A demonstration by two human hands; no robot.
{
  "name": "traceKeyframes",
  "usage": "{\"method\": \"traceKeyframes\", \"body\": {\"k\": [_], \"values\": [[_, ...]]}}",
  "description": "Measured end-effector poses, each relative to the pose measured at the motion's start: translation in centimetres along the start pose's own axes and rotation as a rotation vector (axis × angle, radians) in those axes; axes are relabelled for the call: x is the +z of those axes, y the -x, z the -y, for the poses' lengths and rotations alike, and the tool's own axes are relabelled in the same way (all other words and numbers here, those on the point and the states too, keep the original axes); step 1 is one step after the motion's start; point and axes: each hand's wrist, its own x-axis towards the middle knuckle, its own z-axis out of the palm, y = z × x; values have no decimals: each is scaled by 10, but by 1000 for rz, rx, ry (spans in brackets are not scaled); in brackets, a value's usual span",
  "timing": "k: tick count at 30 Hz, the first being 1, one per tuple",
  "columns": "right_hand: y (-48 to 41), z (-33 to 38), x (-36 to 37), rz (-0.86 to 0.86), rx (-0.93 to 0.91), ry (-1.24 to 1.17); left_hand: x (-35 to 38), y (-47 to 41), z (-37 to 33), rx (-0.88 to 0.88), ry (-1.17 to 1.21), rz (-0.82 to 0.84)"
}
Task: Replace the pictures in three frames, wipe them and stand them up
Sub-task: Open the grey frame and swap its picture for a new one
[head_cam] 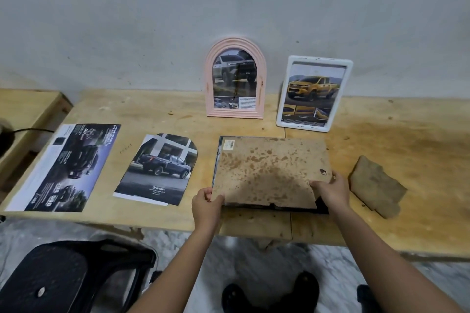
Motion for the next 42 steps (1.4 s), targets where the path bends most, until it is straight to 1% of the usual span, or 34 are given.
{"method": "traceKeyframes", "body": {"k": [3,7,10,12,15,20,23,26,35,38,42], "values": [[-1,-6,1,0,-33,173,0,-1,3,33,-105,2],[3,-11,3,86,-65,302,2,4,9,124,-208,27],[9,-15,4,107,-145,347,0,7,12,150,-213,6],[11,-16,3,86,-176,383,-1,6,12,163,-213,5],[15,-16,-2,62,-189,553,-4,2,14,155,-242,5],[18,-24,-3,164,-259,702,-6,0,16,169,-265,22],[22,-32,2,209,-317,689,-6,1,16,178,-259,17],[24,-37,6,190,-321,677,-6,1,15,195,-276,20],[26,-30,10,169,-223,668,-1,-7,13,149,-344,-20],[27,-27,16,135,-168,658,-1,-9,12,142,-361,-14],[30,-26,22,70,-189,730,1,-11,9,130,-395,-25]]}}
